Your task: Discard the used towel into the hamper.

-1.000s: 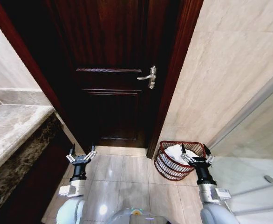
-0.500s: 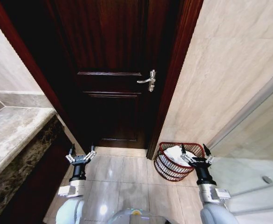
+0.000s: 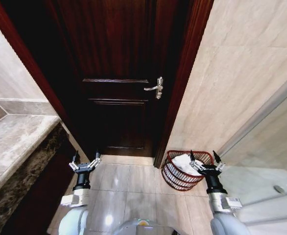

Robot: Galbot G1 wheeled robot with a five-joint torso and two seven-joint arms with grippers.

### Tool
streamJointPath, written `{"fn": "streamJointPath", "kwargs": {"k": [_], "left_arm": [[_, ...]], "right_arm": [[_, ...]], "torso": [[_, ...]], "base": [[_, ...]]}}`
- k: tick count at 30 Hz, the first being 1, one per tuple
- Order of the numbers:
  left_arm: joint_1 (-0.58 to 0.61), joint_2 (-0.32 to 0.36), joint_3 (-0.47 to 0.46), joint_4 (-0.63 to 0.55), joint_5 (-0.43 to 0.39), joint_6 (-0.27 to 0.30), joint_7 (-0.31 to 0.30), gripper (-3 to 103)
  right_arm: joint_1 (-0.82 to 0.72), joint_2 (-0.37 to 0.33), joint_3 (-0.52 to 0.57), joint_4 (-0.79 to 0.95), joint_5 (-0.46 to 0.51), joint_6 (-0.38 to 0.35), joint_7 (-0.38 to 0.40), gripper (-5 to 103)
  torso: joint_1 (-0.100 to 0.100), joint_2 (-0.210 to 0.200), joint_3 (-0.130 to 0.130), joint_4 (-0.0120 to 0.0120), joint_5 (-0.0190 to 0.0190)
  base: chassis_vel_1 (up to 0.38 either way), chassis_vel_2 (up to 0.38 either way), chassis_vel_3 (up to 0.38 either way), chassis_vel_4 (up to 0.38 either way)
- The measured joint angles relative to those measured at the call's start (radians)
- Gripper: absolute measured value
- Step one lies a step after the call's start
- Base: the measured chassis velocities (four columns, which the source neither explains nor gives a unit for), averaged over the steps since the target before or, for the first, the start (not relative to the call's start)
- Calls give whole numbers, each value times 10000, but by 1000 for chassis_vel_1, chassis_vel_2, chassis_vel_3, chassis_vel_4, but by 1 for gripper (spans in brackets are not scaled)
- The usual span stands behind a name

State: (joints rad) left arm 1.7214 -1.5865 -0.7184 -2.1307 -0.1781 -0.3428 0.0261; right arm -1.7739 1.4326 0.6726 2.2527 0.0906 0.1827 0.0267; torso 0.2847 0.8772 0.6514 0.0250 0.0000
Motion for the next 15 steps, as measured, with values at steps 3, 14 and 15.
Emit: {"fn": "streamJointPath", "kwargs": {"k": [3, 14, 15], "left_arm": [[-2, -2, 7, 16, 42, -12, 0, 100], [-44, 15, 31, -69, 90, 66, -11, 100], [-45, 16, 32, -75, 91, 79, -13, 100]], "right_arm": [[-4, -16, 8, 19, 0, 0, 0, 100], [10, -54, 12, 61, 1, 0, -13, 100], [12, -60, 8, 66, 1, 0, -19, 100]], "torso": [[48, 107, 62, 0, 0], [279, 634, 355, 0, 0], [308, 702, 393, 0, 0]], "base": [[0, 0, 0, 0], [0, 0, 0, 0], [0, 0, 0, 0]]}}
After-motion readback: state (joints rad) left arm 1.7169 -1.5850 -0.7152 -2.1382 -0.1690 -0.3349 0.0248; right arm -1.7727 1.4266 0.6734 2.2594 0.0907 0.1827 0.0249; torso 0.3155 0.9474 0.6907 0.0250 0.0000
